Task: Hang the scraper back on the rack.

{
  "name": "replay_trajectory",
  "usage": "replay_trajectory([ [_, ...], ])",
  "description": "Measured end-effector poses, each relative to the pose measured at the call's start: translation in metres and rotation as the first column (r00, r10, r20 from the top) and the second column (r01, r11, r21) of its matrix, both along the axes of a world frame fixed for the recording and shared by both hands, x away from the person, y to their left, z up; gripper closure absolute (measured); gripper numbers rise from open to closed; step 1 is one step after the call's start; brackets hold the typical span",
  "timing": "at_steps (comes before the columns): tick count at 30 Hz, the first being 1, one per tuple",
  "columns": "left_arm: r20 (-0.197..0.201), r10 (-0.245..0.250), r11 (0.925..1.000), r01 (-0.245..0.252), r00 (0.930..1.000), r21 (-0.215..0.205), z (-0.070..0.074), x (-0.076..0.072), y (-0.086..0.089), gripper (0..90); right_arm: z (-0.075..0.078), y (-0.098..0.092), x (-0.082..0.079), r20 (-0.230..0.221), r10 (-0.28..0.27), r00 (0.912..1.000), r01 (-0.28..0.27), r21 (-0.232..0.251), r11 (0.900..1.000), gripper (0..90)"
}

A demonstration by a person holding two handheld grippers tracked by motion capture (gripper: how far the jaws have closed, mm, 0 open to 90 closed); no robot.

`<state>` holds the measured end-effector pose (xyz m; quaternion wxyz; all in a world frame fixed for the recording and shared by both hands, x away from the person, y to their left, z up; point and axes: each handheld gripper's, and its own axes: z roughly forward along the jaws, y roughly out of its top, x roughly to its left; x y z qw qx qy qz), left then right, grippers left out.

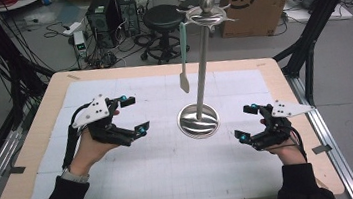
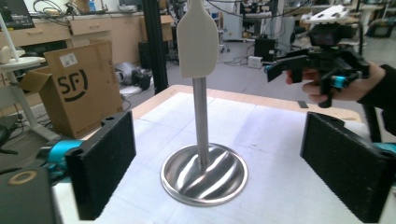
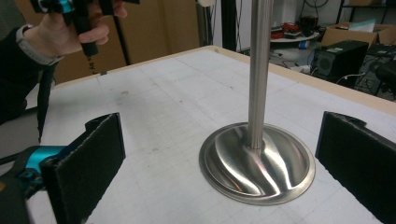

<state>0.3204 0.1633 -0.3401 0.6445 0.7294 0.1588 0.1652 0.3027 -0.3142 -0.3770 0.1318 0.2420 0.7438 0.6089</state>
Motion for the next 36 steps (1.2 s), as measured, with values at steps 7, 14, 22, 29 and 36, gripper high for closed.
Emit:
replay_trajectory([
  [7, -0.079, 0.089, 0.996, -0.089, 0.9929, 0.011, -0.031, 0.003, 0.039, 1.6, 0.0, -0.004, -0.001, -0.004, -0.013, 0.9999, 0.014, 0.013, 1.0, 0.5],
  [14, -0.118, 0.142, 0.9893, -0.145, 0.9828, -0.02, -0.051, 0.003, 0.068, 1.6, -0.001, -0.007, 0.0, 0.002, -0.021, 0.9998, 0.021, 0.017, 1.0, 0.5],
  [22, -0.103, 0.194, 0.981, -0.193, 0.9756, 0.02, -0.055, 0.002, 0.075, 1.6, -0.004, -0.016, 0.001, 0.007, -0.057, 0.9984, 0.056, 0.043, 0.997, 0.5],
  [29, -0.115, 0.214, 0.9741, -0.22, 0.9702, -0.051, -0.06, -0.001, 0.09, 1.7, -0.006, -0.031, -0.002, 0.065, -0.179, 0.9818, 0.173, 0.079, 0.982, 0.5],
  [36, -0.116, 0.273, 0.9601, -0.278, 0.955, -0.031, -0.066, -0.003, 0.097, 1.6, -0.014, -0.044, -0.001, 0.051, -0.217, 0.9749, 0.211, 0.104, 0.972, 0.5],
])
